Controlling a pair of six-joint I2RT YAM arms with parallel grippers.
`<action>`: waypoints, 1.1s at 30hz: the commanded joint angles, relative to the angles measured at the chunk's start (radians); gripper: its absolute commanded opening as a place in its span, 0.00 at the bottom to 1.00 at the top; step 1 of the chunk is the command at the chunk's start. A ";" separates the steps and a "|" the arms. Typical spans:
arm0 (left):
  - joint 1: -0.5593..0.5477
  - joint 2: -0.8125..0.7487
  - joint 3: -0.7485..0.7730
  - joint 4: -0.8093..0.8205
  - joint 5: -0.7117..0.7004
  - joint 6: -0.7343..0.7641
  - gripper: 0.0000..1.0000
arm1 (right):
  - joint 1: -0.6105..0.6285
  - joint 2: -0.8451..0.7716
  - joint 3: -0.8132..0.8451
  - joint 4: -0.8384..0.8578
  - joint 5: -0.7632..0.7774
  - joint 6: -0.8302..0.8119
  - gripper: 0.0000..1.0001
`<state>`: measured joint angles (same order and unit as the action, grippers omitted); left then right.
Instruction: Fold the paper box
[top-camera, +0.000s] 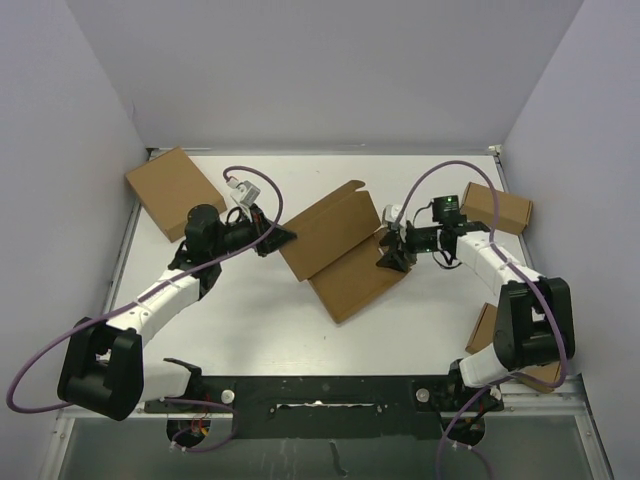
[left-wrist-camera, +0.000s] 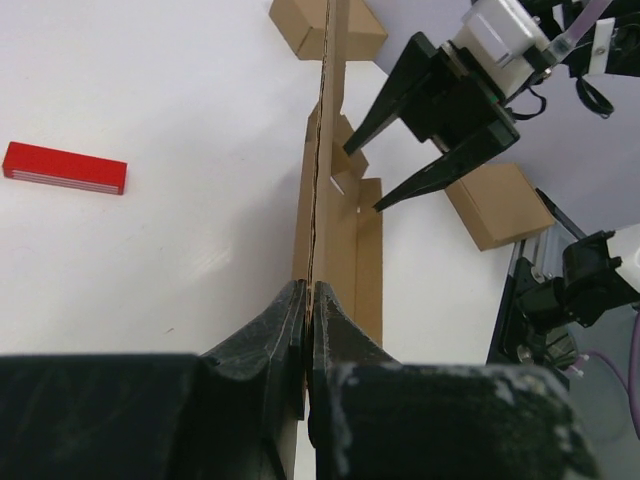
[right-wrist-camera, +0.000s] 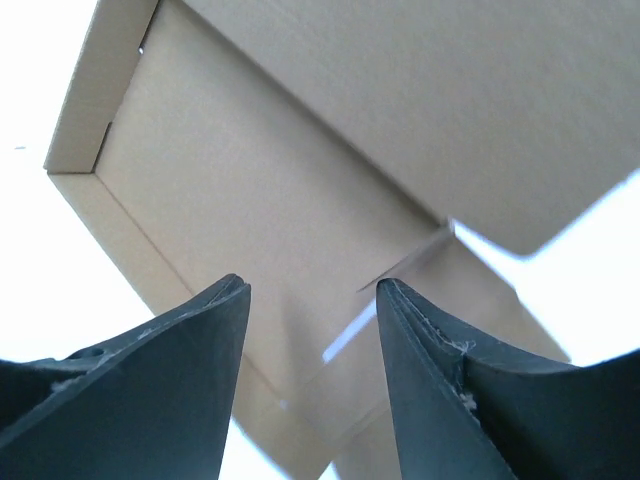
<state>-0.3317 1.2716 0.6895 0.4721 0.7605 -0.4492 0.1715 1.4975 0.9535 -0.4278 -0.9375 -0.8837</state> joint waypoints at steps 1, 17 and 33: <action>0.008 -0.062 0.003 -0.026 -0.084 0.058 0.00 | -0.097 -0.064 0.045 -0.148 -0.149 -0.057 0.54; 0.008 -0.084 -0.017 -0.013 -0.078 0.069 0.00 | -0.230 -0.036 -0.013 -0.153 0.207 0.187 0.00; 0.007 -0.092 -0.021 0.000 -0.059 0.058 0.00 | -0.069 0.071 0.014 -0.099 0.457 0.236 0.00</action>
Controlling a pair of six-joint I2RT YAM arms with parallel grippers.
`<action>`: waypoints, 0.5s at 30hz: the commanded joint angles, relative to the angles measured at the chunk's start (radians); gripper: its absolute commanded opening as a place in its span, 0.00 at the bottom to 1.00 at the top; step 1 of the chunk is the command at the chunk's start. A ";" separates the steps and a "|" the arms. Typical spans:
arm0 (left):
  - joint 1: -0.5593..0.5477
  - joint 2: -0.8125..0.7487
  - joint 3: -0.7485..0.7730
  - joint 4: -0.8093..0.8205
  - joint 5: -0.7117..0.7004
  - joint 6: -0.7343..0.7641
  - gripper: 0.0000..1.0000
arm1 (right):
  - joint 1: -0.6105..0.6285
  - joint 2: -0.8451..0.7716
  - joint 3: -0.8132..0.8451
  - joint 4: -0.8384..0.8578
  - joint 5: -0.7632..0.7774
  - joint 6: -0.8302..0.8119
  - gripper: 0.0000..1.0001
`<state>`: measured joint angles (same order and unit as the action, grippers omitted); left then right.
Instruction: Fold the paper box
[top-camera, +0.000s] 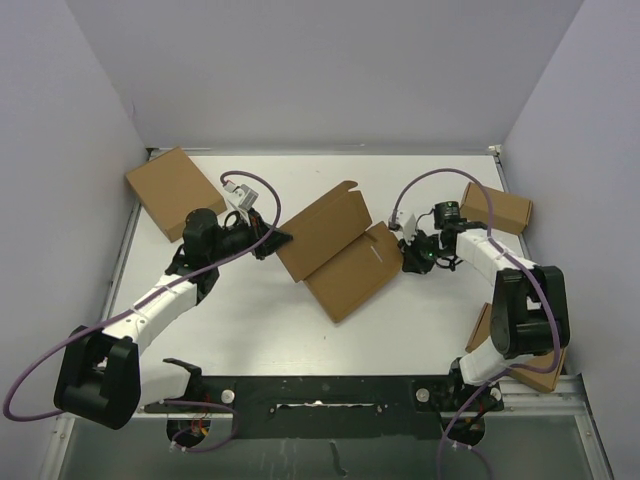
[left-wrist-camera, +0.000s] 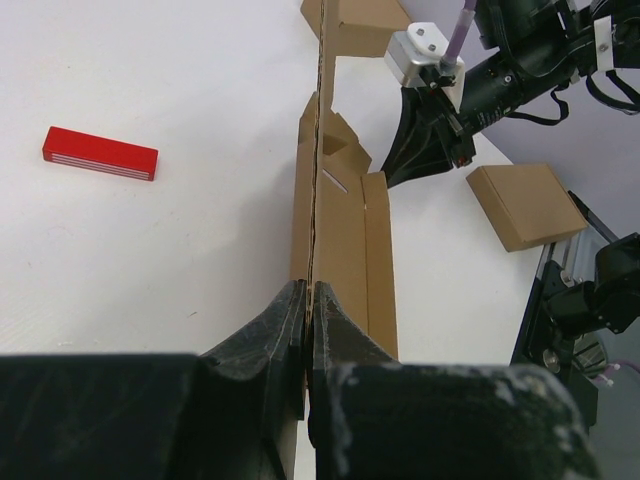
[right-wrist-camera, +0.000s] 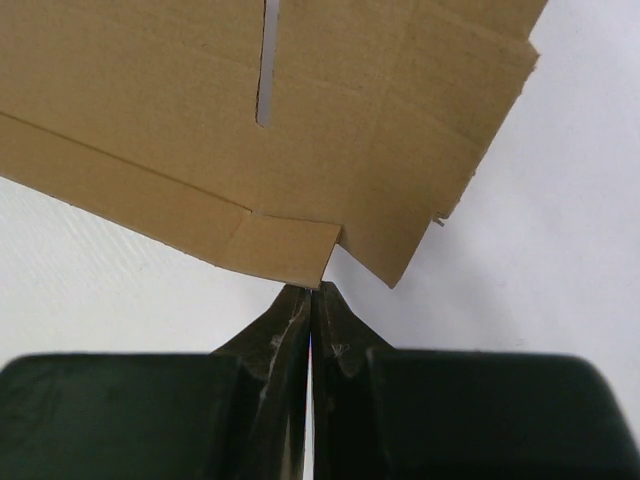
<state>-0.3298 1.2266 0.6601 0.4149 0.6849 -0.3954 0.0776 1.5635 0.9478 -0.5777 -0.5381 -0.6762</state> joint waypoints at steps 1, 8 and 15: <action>0.006 -0.046 0.008 0.059 0.018 0.003 0.00 | 0.033 0.004 0.020 0.058 0.065 0.030 0.00; 0.005 -0.010 0.013 0.096 0.043 -0.017 0.00 | 0.083 -0.005 0.018 0.099 0.086 0.023 0.00; 0.006 0.011 0.014 0.115 0.033 -0.032 0.00 | 0.154 -0.009 0.011 0.055 -0.053 -0.039 0.00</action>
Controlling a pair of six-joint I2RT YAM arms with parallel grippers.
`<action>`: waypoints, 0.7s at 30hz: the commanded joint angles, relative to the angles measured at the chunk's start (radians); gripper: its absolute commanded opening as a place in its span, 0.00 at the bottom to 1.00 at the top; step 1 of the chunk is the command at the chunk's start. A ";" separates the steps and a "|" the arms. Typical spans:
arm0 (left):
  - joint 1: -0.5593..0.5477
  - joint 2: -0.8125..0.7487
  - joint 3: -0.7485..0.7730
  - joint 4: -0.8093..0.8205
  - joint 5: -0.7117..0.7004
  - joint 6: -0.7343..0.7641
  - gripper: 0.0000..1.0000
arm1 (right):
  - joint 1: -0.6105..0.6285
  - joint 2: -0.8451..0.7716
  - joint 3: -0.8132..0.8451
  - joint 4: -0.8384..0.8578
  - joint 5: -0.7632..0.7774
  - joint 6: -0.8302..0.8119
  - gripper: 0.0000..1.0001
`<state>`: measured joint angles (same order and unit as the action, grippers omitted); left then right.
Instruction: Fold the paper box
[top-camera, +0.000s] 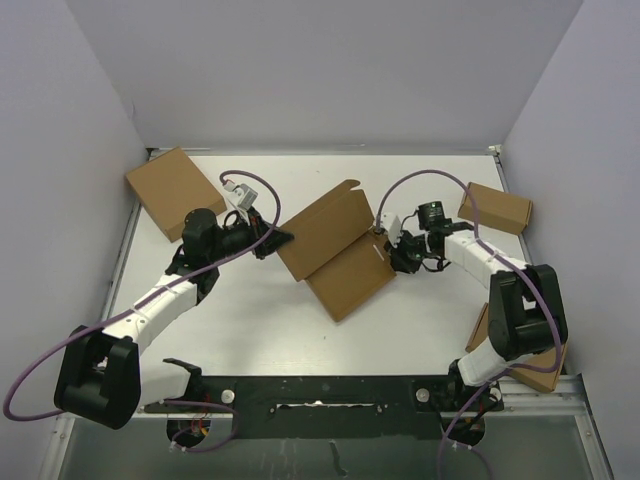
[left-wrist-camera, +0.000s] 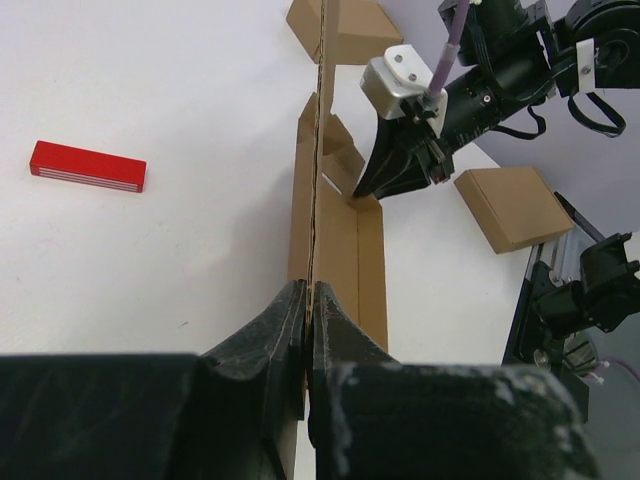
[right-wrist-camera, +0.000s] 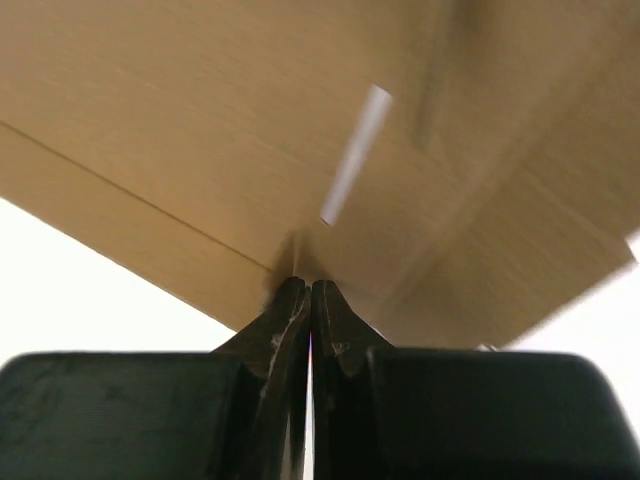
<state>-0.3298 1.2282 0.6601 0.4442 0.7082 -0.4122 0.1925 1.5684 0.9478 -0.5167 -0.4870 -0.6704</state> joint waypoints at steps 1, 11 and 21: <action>0.006 0.007 0.013 0.082 0.002 -0.015 0.00 | 0.048 -0.016 0.010 -0.022 -0.129 -0.069 0.00; 0.005 0.008 0.007 0.063 -0.012 -0.002 0.00 | 0.060 -0.013 0.039 -0.104 -0.226 -0.122 0.00; 0.012 0.015 0.020 0.056 0.087 0.019 0.00 | -0.219 -0.158 0.050 -0.060 -0.517 0.018 0.19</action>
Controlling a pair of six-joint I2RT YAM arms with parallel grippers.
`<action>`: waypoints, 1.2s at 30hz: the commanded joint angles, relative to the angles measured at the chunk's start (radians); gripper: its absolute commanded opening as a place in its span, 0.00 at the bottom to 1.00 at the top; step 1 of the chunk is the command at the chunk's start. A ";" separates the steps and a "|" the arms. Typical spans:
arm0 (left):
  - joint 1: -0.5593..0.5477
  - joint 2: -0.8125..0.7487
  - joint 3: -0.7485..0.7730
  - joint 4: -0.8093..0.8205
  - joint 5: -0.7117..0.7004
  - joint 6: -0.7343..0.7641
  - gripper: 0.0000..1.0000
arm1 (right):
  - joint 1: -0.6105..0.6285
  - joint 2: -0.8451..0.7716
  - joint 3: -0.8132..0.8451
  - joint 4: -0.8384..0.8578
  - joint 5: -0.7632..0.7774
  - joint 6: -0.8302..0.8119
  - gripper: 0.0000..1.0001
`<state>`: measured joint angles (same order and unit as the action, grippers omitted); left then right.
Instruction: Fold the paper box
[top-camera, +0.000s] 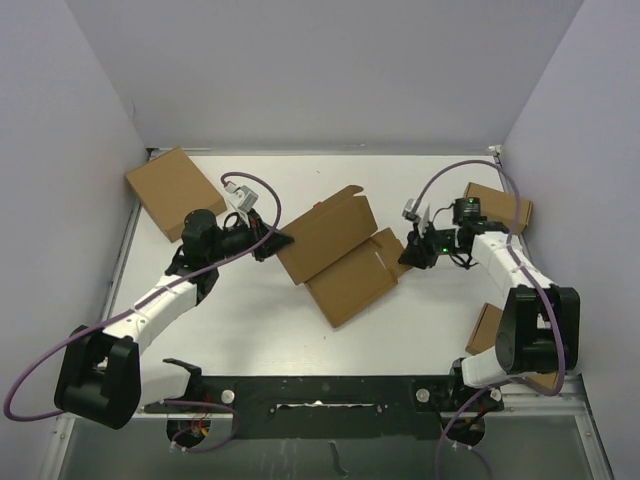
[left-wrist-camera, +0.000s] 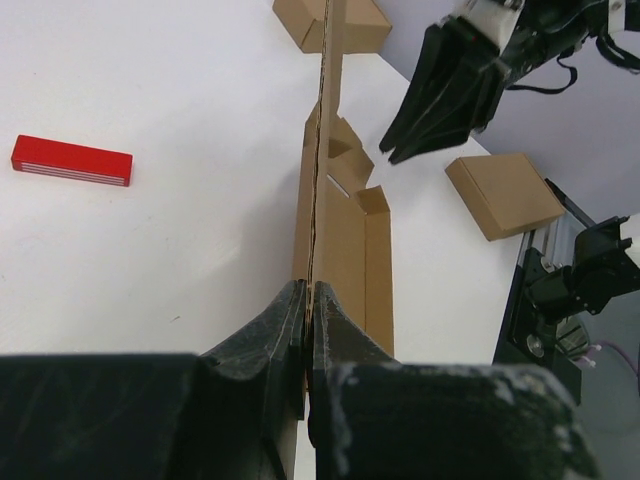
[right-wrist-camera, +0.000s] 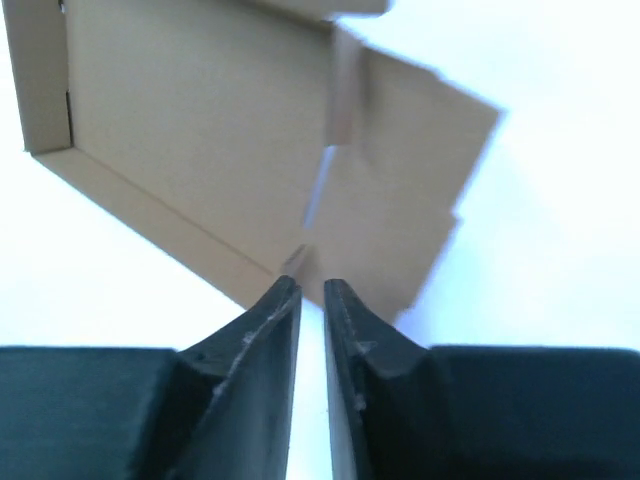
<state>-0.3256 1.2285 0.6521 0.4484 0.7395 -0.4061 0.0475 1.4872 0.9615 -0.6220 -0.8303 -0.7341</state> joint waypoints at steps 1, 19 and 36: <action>0.008 0.015 0.031 0.052 0.058 0.013 0.00 | -0.093 -0.076 0.031 0.071 -0.173 0.109 0.25; 0.008 -0.015 0.040 0.050 0.081 0.001 0.00 | -0.138 0.149 0.110 0.108 -0.180 0.248 0.47; 0.001 0.028 0.210 -0.069 0.045 0.059 0.00 | -0.130 -0.006 0.103 0.229 -0.192 0.312 0.00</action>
<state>-0.3244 1.2335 0.7219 0.3809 0.7891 -0.3977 -0.0849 1.6051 1.0634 -0.5484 -1.0405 -0.5007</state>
